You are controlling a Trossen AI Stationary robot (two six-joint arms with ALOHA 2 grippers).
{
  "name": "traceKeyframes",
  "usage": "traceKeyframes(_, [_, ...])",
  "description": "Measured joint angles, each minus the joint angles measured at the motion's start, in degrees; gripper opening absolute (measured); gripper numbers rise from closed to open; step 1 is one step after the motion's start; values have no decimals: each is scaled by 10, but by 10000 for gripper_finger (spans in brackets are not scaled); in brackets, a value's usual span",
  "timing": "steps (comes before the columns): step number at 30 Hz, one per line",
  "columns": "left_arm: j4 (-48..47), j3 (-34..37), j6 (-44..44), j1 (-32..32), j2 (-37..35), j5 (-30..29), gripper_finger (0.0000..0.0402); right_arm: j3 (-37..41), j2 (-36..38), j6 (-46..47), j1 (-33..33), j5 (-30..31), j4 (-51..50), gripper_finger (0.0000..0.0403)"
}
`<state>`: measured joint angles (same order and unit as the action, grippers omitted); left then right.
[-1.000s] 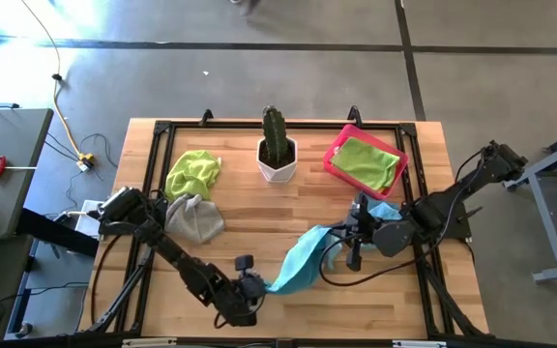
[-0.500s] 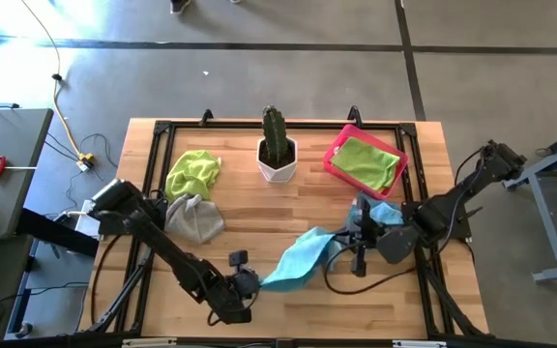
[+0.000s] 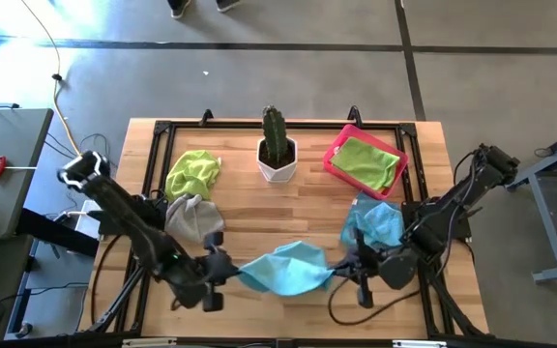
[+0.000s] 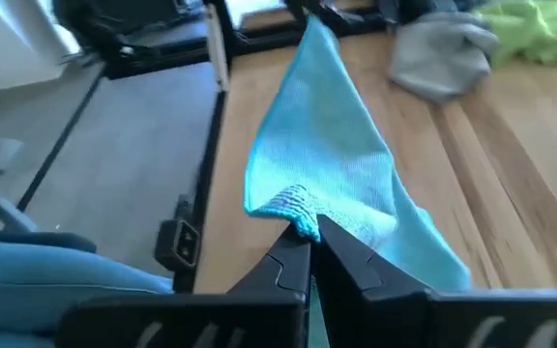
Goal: Fold microfiber towels
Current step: Fold the bottom blue microfiber towel
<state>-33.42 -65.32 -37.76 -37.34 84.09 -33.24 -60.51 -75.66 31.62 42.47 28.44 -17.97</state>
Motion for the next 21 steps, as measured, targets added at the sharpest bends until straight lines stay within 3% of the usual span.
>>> traceKeyframes(5, [-6, 0, 42, -11, -78, -9, 0, -16, 4, -81, -2, 63, -5, 0])
traceKeyframes(13, [-138, 0, 110, 24, -134, -172, 0, -48, 4, -300, -63, 241, -62, 0])
traceKeyframes(21, [-200, 0, 197, 93, -120, -242, 0, -48, 4, -423, -152, 272, -106, 0])
